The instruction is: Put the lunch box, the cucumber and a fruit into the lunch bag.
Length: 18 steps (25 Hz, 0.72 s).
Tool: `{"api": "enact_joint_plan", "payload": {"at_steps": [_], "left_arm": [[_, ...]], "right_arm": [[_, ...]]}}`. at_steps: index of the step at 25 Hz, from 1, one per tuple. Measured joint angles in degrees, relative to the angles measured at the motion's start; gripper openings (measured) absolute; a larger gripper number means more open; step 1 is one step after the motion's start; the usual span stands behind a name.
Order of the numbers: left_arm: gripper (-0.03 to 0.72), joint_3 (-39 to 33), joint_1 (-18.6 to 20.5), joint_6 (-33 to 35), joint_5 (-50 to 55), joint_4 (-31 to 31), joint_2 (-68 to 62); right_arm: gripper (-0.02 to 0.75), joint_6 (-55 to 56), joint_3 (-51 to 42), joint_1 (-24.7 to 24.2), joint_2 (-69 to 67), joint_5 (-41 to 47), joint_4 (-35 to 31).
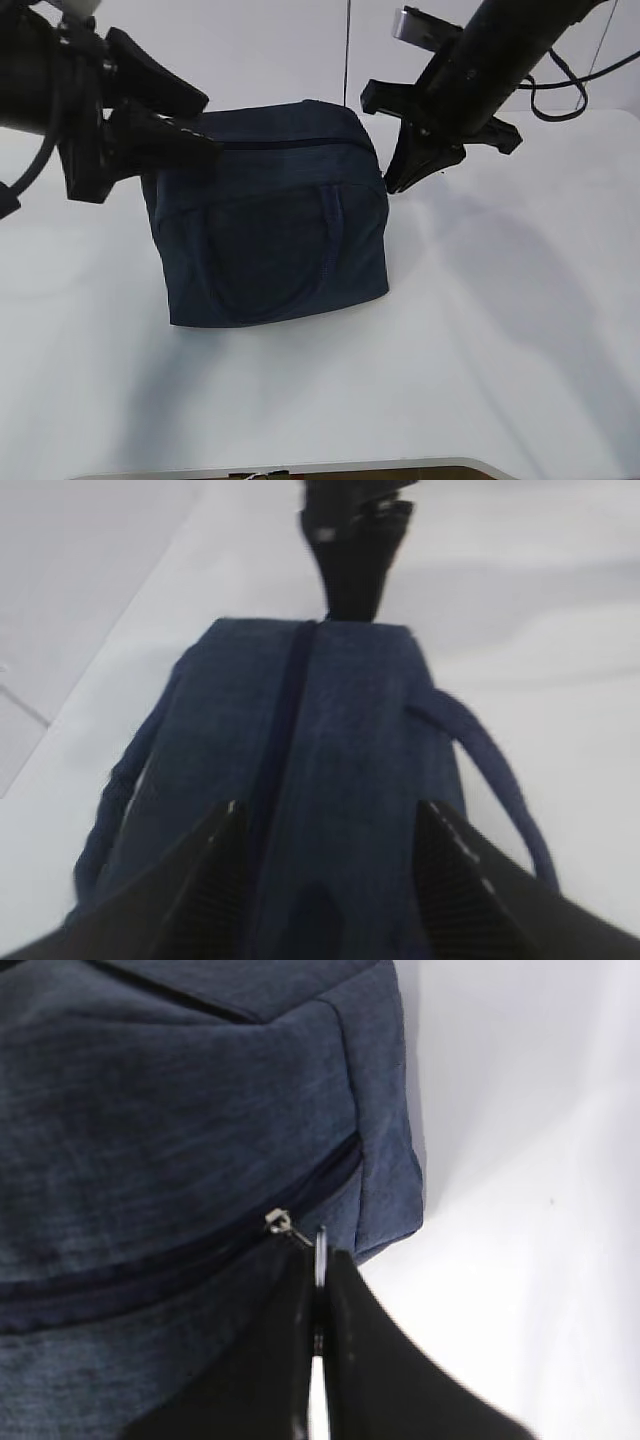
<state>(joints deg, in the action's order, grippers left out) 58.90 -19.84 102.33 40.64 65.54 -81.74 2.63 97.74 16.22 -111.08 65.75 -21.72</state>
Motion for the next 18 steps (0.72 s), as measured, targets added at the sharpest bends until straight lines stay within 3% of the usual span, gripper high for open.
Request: {"api": "enact_joint_plan", "payload": {"at_steps": [10,18], "left_arm": [[0.390,0.63,-11.08,0.61,-10.59,-6.24,-5.51],[0.390,5.11,-15.13,0.35,-17.01,-7.52,-11.93]], "right_arm": [[0.005,1.27,0.00,0.00,0.00,0.42,0.17],[0.005,1.27,0.00,0.00,0.00,0.42,0.17]]}}
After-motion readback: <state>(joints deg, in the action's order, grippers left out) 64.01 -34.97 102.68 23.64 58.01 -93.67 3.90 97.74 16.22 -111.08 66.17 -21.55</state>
